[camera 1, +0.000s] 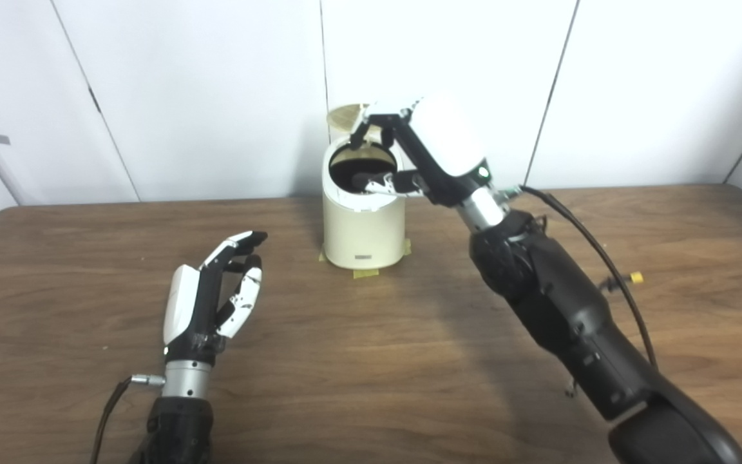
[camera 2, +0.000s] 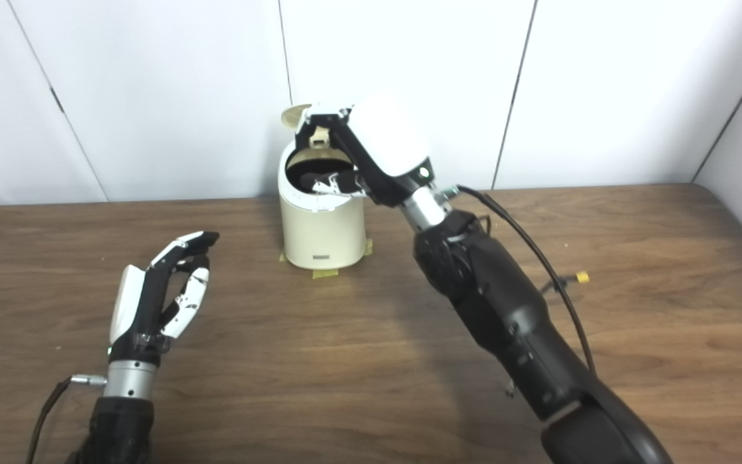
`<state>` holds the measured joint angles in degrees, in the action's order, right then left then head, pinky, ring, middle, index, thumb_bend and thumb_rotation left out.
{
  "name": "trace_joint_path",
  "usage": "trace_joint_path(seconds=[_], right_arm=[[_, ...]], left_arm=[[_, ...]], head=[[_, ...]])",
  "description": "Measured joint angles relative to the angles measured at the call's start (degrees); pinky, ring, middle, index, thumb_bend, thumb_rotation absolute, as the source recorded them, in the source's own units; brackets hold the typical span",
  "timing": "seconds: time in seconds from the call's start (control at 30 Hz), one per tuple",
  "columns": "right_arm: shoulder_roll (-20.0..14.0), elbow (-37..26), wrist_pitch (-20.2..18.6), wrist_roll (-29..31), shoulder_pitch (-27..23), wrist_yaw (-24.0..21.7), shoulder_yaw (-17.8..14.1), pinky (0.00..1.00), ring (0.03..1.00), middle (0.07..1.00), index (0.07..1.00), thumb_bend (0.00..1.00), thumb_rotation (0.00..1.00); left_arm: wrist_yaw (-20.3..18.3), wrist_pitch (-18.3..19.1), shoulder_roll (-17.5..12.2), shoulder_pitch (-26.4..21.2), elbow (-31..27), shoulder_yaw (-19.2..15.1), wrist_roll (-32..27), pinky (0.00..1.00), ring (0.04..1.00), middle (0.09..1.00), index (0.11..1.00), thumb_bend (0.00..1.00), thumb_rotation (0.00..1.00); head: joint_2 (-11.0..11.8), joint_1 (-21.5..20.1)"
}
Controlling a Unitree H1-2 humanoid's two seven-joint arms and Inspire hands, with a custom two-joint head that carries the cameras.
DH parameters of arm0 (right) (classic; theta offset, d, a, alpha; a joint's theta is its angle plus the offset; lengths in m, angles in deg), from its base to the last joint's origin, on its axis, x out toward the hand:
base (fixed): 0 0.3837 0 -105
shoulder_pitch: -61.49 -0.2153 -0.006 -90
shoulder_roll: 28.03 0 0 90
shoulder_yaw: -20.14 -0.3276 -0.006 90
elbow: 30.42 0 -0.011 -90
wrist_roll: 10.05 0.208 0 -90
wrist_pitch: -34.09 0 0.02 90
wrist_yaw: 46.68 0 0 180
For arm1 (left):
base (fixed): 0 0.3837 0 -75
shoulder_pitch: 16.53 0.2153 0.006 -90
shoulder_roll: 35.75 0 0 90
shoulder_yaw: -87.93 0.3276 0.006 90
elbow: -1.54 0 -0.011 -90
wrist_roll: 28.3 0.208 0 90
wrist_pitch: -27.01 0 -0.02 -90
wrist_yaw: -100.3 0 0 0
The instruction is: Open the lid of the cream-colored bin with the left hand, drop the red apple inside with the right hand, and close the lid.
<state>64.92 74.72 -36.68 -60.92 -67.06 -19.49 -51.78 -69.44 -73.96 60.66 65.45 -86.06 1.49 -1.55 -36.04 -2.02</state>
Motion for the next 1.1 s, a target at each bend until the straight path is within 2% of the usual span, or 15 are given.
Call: trace_joint_path(seconds=[0.1, 0.2, 0.27, 0.3, 0.37, 0.47, 0.5, 0.53, 0.6, 0.7, 0.8, 0.93, 1.07, 1.1], right_arm=[[-0.44, -4.12, -1.39, 0.23, 3.28, -0.28, -2.13, 0.27, 0.347, 0.519, 0.438, 0.52, 0.0], [-0.95, -6.61, -2.0, 2.35, 7.85, -1.07, -4.81, 0.21, 0.297, 0.508, 0.454, 0.52, 0.0], [-0.75, -6.85, -2.37, 6.87, 11.47, -2.47, -7.03, 0.25, 0.331, 0.504, 0.462, 0.51, 0.0], [-0.58, -6.92, -2.95, 9.36, 13.4, -3.66, -8.02, 0.31, 0.396, 0.499, 0.473, 0.51, 0.0], [0.0, -7.18, -4.69, 15.1, 16.81, -7.1, -9.85, 0.37, 0.458, 0.525, 0.484, 0.49, 0.11], [0.11, -7.88, -7.55, 19.23, 20.17, -11.82, -10.49, 0.46, 0.559, 0.597, 0.494, 0.48, 0.15], [0.05, -8.76, -8.57, 19.45, 21.02, -13.27, -10.49, 0.5, 0.605, 0.635, 0.611, 0.33, 0.43], [-0.01, -9.75, -9.66, 19.59, 21.64, -14.41, -10.46, 0.54, 0.645, 0.666, 0.673, 0.29, 0.6], [-0.23, -12.11, -11.66, 20.41, 22.74, -17.47, -10.42, 0.61, 0.725, 0.744, 0.774, 0.27, 0.85], [-0.61, -13.94, -12.88, 22.91, 24.3, -21.67, -10.28, 0.72, 0.813, 0.825, 0.843, 0.24, 0.95], [-0.63, -13.67, -12.09, 24.93, 26.45, -23.27, -10.27, 0.73, 0.806, 0.816, 0.818, 0.18, 0.86], [-0.24, -11.84, -8.73, 25.92, 28.59, -22.29, -10.6, 0.68, 0.774, 0.781, 0.779, 0.15, 0.81], [0.45, -9.85, -5.84, 25.84, 28.58, -20.81, -11.05, 0.67, 0.756, 0.767, 0.772, 0.21, 0.81], [0.53, -9.82, -5.67, 25.73, 28.49, -20.67, -11.09, 0.69, 0.781, 0.793, 0.797, 0.23, 0.81]], left_arm=[[0.06, -0.03, -0.01, -0.02, 0.05, -0.02, 0.01, 0.67, 0.764, 0.772, 0.76, 0.21, 0.76], [0.13, -0.04, -0.01, -0.04, 0.09, -0.06, 0.09, 0.66, 0.762, 0.771, 0.76, 0.21, 0.76], [0.15, -0.04, -0.05, -0.04, 0.18, -0.09, 0.06, 0.67, 0.765, 0.773, 0.761, 0.21, 0.76], [0.17, -0.05, -0.09, -0.04, 0.21, -0.12, 0.06, 0.67, 0.767, 0.775, 0.762, 0.21, 0.76], [0.21, -0.19, -0.18, -0.02, 0.29, -0.11, 0.08, 0.67, 0.765, 0.773, 0.761, 0.21, 0.75], [0.35, -0.72, -0.28, -0.07, 0.54, -0.1, 0.1, 0.67, 0.763, 0.772, 0.76, 0.21, 0.76], [0.36, -0.79, -0.27, -0.13, 0.58, -0.1, 0.11, 0.66, 0.761, 0.772, 0.761, 0.21, 0.78], [0.37, -0.79, -0.25, -0.15, 0.61, -0.12, 0.1, 0.66, 0.762, 0.773, 0.762, 0.21, 0.79], [0.38, -0.79, -0.18, -0.25, 0.62, -0.12, 0.1, 0.66, 0.761, 0.775, 0.764, 0.21, 0.81], [0.47, -0.79, -0.13, -0.31, 0.65, -0.12, 0.14, 0.66, 0.757, 0.773, 0.763, 0.21, 0.82], [1.02, -0.9, -0.13, -0.41, 0.97, -0.14, 0.3, 0.66, 0.761, 0.786, 0.776, 0.22, 0.83], [1.78, -0.97, -0.13, -0.44, 1.0, -0.16, 0.42, 0.68, 0.783, 0.806, 0.796, 0.23, 0.86], [2.04, -0.93, -0.18, -0.57, 0.98, -0.1, 0.48, 0.73, 0.808, 0.819, 0.807, 0.26, 0.94], [1.98, -0.6, -0.18, -0.63, 0.87, -0.09, 0.64, 0.8, 0.834, 0.829, 0.81, 0.3, 0.98]], head=[[0.0, 0.0], [0.09, -0.09], [0.09, -0.09], [0.17, -0.17], [0.26, -0.18], [0.26, -0.09], [0.26, 0.0], [0.26, 0.0], [0.26, 0.0], [0.35, 0.0], [0.53, 0.35], [0.7, 0.44], [0.62, 0.53], [0.53, 0.53]])
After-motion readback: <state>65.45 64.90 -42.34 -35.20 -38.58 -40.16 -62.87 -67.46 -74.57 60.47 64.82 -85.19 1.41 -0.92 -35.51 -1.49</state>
